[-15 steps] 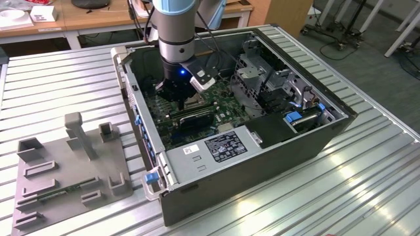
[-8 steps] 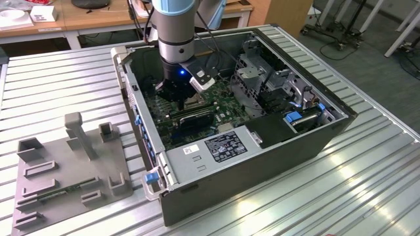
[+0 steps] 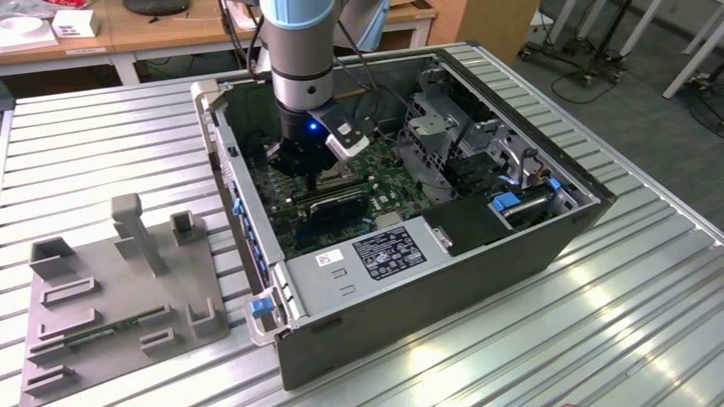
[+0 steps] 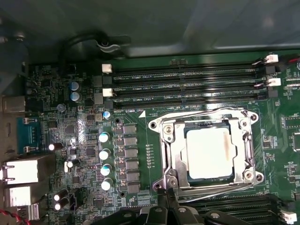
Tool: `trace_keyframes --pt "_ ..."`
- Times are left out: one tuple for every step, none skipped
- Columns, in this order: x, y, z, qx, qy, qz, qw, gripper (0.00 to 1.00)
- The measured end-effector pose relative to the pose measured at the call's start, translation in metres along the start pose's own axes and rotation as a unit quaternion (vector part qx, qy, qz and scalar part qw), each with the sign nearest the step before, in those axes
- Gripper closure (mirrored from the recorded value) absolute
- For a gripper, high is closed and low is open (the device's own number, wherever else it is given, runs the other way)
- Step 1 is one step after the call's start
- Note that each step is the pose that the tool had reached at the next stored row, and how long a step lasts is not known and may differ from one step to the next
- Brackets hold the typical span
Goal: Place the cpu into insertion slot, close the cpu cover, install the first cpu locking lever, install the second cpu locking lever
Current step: 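Install the second cpu locking lever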
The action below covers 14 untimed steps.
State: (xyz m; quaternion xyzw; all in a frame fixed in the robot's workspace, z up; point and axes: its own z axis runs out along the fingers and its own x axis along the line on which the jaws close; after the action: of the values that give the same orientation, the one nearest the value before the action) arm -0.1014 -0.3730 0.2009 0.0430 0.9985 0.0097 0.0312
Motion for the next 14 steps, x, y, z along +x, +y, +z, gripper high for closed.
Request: trace_keyframes --pt "0.0002 0.0 0.0008 0.0 -0.0006 0.0 1.0 0.89" --pt "0.0003 0.0001 0.0013 0.0 -0.0013 0.0 1.0 0.89" --pt "0.0004 0.0002 0.0018 0.0 -0.0021 0.0 1.0 0.89" --pt "0.0005 0.0003 0.0022 0.0 -0.0028 0.0 1.0 0.89" --pt "0.0005 0.0004 0.0025 -0.0002 -0.0035 0.0 0.99999 0.89" --pt "0.0005 0.0004 0.0027 -0.0002 -0.0038 0.0 0.99999 0.89" --pt "0.0005 0.0004 0.0028 -0.0002 -0.004 0.0 0.99999 0.89" --pt "0.0006 0.0005 0.0029 -0.0004 -0.0043 0.0 0.99999 0.89" --pt "0.0005 0.0005 0.0029 -0.0007 -0.0046 0.0 0.99999 0.89" --pt "0.0005 0.0005 0.0029 -0.0011 -0.005 0.0 0.99999 0.89" --pt "0.0006 0.0005 0.0029 -0.0017 -0.0054 0.0 0.99998 0.89" --pt "0.0006 0.0005 0.0029 -0.0029 -0.0061 0.0 0.99998 0.89" --pt "0.0006 0.0006 0.0029 -0.0044 -0.0069 0.0 0.99997 0.89" --pt "0.0006 0.0007 0.0029 -0.0059 -0.0078 0.0 0.99995 0.89"
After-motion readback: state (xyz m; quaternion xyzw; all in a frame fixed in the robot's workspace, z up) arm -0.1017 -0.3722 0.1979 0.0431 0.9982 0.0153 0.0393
